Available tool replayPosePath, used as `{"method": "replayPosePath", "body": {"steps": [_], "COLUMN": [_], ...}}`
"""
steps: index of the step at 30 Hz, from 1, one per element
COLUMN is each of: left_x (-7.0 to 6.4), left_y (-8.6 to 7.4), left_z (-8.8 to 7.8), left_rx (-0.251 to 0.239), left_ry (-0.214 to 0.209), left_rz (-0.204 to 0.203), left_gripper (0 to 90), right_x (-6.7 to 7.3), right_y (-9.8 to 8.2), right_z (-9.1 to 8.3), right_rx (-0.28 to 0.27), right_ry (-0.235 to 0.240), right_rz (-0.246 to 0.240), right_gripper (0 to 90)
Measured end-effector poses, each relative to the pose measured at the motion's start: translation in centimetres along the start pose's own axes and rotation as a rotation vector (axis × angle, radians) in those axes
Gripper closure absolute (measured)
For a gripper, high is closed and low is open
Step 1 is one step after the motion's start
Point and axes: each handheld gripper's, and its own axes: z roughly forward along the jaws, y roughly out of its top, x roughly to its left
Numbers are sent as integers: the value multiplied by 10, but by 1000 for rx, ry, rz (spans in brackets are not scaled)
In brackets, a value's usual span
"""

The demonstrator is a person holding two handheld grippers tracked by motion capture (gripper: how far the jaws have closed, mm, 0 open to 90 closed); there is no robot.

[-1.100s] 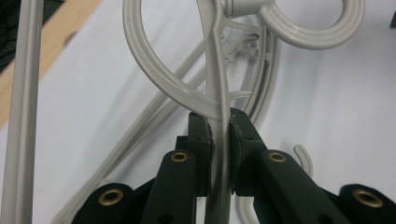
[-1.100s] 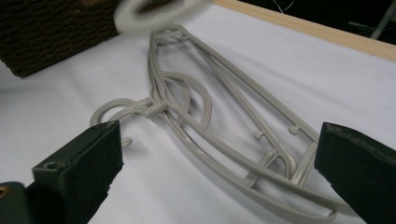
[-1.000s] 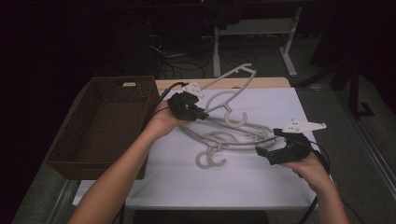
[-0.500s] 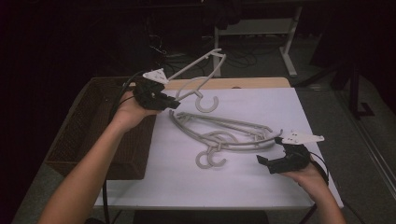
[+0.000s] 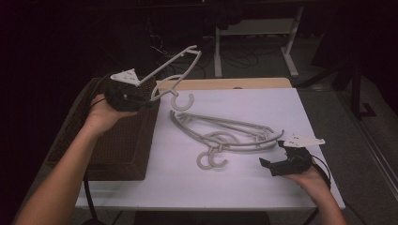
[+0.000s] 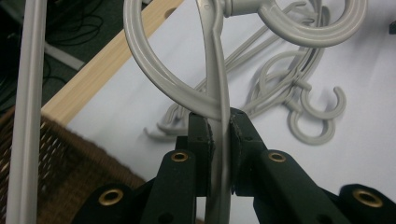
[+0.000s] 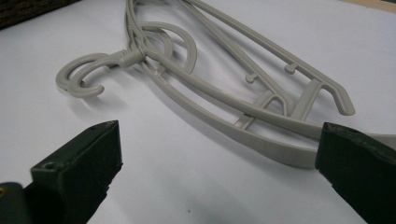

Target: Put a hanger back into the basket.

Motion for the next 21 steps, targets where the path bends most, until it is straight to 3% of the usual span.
{"method": "replayPosePath", "body": {"steps": [12, 18, 21], "left_x": [15, 26, 29], "left_y": [-69, -105, -113], "left_z": [-32, -44, -48], "left_rx": [19, 28, 34], "left_ry": [45, 69, 72], "left_rz": [-100, -170, -185], "left_gripper": [815, 815, 815], "right_x": [-2, -3, -3], "right_y": [-1, -2, -2], "right_z": [-1, -1, -1], "right_rx": [-7, -6, -5], "right_ry": [-23, -29, -29], "right_rz": [12, 17, 19], "right_gripper": [3, 3, 3]}}
